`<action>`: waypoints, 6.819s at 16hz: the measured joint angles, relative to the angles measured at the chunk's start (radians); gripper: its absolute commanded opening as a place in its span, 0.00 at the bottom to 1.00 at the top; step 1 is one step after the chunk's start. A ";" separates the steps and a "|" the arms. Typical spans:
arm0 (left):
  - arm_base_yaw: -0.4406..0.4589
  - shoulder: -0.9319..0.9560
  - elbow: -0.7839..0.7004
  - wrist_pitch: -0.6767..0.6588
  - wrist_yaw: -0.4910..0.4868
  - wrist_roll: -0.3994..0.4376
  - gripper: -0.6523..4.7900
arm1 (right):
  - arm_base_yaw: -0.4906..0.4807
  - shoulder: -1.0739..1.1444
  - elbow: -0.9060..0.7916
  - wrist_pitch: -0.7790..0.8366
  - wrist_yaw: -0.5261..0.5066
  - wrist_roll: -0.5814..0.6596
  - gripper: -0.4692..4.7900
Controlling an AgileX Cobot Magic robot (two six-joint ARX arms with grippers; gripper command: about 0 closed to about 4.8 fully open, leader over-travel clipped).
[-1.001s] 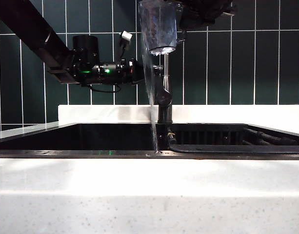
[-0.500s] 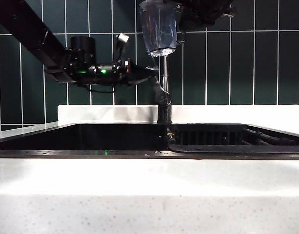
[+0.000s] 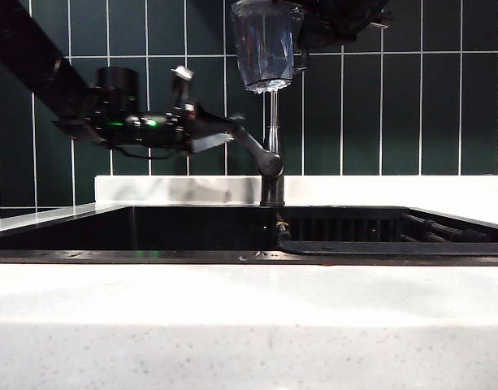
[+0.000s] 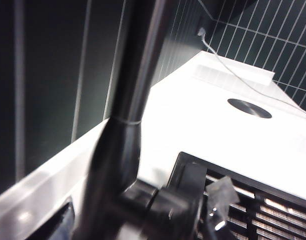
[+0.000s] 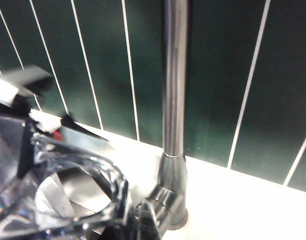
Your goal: Pick up the mug next to the sink, go to the faucet to get some water, pour the water into the sink, and finally put the mug back to its place.
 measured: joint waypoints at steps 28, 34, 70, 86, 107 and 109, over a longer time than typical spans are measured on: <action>0.132 -1.010 -1.044 -0.111 -0.360 0.294 0.39 | -0.034 -0.279 -0.419 0.094 0.018 0.003 0.07; 0.087 -1.129 -1.168 -0.052 -0.528 0.272 0.38 | -0.144 -0.350 -0.469 0.100 0.024 -0.064 0.07; -0.018 -1.174 -1.211 -0.027 -0.655 0.230 0.38 | -0.246 -0.356 -0.584 0.116 0.066 -1.021 0.07; -0.018 -1.174 -1.211 -0.089 -0.226 0.227 0.37 | -0.153 -0.359 -0.555 0.125 0.123 -1.616 0.08; -0.017 -1.174 -1.211 -0.093 -0.189 0.215 0.34 | -0.062 -0.363 -0.555 0.208 0.222 -0.999 0.08; -0.017 -1.174 -1.211 -0.093 -0.188 0.212 0.34 | -0.062 -0.365 -0.555 0.221 0.203 -0.774 0.08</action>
